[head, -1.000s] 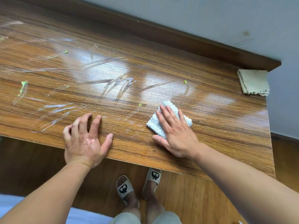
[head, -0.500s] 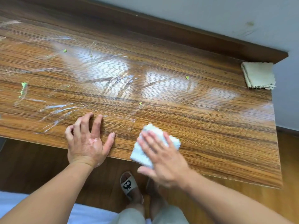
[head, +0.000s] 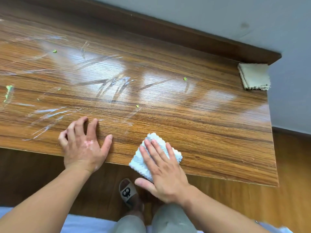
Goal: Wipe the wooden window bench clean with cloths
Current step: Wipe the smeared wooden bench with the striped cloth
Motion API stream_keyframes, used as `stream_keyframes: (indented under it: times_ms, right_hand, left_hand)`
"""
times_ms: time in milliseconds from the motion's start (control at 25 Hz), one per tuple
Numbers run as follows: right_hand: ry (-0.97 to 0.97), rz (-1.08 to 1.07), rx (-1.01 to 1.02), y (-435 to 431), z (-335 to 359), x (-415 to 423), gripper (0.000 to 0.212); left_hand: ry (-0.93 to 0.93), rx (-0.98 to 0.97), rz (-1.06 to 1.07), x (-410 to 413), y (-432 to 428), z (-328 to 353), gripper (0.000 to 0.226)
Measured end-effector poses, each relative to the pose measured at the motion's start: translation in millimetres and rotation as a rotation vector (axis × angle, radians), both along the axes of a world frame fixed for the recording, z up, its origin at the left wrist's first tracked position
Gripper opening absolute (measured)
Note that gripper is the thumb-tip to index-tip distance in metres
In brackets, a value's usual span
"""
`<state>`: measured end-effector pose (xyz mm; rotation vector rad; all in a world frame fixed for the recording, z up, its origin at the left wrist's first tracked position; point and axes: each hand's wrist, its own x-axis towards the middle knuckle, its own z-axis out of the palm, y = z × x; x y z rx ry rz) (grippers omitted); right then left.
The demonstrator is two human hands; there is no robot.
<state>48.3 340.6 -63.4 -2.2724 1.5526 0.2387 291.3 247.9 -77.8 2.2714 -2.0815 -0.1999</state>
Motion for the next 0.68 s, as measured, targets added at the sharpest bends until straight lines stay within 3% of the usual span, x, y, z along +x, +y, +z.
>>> stream_keyframes:
  times_ms: [80, 200, 320, 400, 560, 680]
  right_hand:
    - [0.050, -0.082, 0.009, -41, -3, -42, 0.094]
    - [0.127, -0.390, -0.055, -116, -8, -113, 0.099]
    - [0.120, -0.641, -0.077, -189, -12, -179, 0.096]
    - [0.124, -0.679, -0.062, -240, -12, -202, 0.089]
    - [0.095, -0.409, -0.080, -314, -6, -180, 0.092]
    - [0.066, -0.050, -0.051, -280, 1, -137, 0.102]
  left_hand:
    - [0.028, 0.057, 0.116, -20, -2, 4, 0.071]
    - [0.019, 0.109, 0.220, -43, 4, 0, 0.086]
    - [0.033, 0.022, 0.250, -49, 5, -5, 0.088]
    - [0.061, -0.032, 0.253, -50, 4, -6, 0.086]
    - [0.075, -0.103, 0.251, -48, 0, -8, 0.084]
    - [0.064, -0.116, 0.271, -51, 1, -11, 0.082]
